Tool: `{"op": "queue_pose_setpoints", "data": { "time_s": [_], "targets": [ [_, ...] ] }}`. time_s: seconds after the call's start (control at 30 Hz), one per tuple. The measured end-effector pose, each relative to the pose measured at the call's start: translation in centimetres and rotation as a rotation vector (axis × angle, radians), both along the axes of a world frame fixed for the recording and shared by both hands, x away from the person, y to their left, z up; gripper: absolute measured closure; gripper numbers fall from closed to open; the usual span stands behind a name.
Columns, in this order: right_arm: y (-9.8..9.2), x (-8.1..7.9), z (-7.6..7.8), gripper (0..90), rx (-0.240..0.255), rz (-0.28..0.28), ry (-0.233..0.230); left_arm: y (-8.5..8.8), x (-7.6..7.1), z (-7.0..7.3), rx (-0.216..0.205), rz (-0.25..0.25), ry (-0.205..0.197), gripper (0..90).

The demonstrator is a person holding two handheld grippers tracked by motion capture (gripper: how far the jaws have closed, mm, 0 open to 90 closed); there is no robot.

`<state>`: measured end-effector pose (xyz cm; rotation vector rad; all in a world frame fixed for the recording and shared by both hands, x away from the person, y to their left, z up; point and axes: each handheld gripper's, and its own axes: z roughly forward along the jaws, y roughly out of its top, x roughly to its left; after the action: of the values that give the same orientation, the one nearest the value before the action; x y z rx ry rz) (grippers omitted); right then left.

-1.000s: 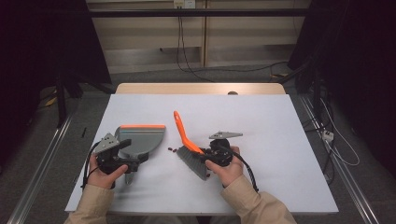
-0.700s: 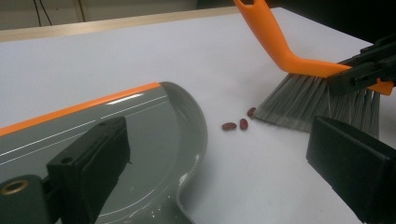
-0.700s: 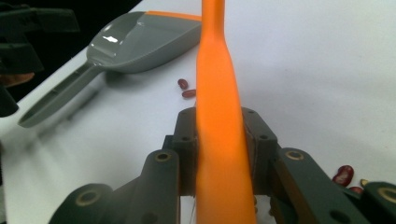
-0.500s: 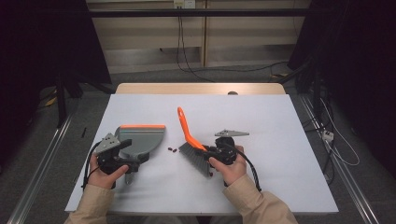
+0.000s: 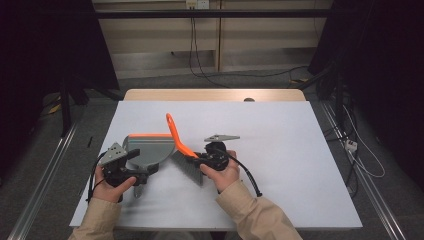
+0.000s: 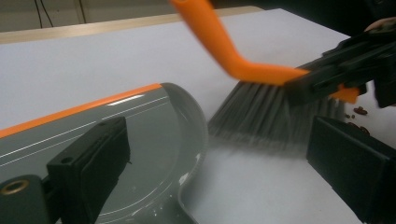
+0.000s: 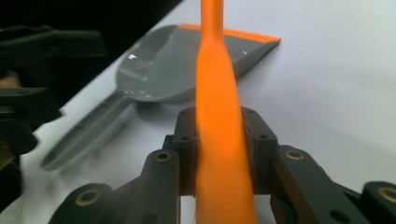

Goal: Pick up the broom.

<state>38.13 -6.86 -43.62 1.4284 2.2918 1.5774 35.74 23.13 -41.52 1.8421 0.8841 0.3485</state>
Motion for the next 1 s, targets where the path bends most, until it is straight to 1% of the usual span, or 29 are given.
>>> {"op": "queue_pose_setpoints", "data": {
  "time_s": [0.03,0.07,0.1,0.13,0.2,0.33,0.37,0.43,0.7,0.93,1.0],
  "targets": [
    [0.3,0.3,-0.3,70.9,-0.010,-0.003,0.008,0.0,0.0,0.0,0.000,-0.001,0.000,5.8],
    [0.5,0.7,-0.5,70.9,-0.007,-0.016,0.007,0.0,0.0,0.0,0.001,-0.001,-0.001,5.8],
    [0.5,1.1,-0.6,70.9,-0.008,-0.032,0.016,0.0,0.0,0.0,0.000,-0.001,-0.001,5.8],
    [0.3,1.4,-0.7,70.9,-0.005,-0.043,0.034,0.1,0.0,0.0,0.001,-0.002,-0.001,5.8],
    [-0.1,1.6,-0.7,70.8,-0.008,-0.051,0.050,0.1,0.0,0.0,-0.002,0.000,-0.001,5.8],
    [-1.2,1.2,-0.5,70.8,-0.034,-0.077,0.042,0.1,-0.1,0.0,0.005,-0.001,-0.001,5.8],
    [-1.7,1.2,-0.5,70.8,-0.034,-0.090,0.044,0.0,-0.1,0.0,0.001,0.000,-0.003,5.8],
    [-2.4,1.1,-0.6,70.7,-0.031,-0.106,0.047,-0.1,-0.1,0.0,0.008,-0.005,-0.004,5.9],
    [-5.1,0.2,-0.9,70.6,-0.021,-0.171,0.059,-0.4,-0.1,0.0,0.007,-0.008,-0.007,5.9],
    [-6.8,-0.6,-0.9,70.6,-0.020,-0.200,0.051,-0.5,-0.1,0.0,0.011,-0.009,-0.008,5.8],
    [-7.3,-0.7,-1.0,70.6,-0.012,-0.206,0.060,-0.5,-0.1,0.0,0.013,-0.010,-0.008,5.8]
  ]
}}
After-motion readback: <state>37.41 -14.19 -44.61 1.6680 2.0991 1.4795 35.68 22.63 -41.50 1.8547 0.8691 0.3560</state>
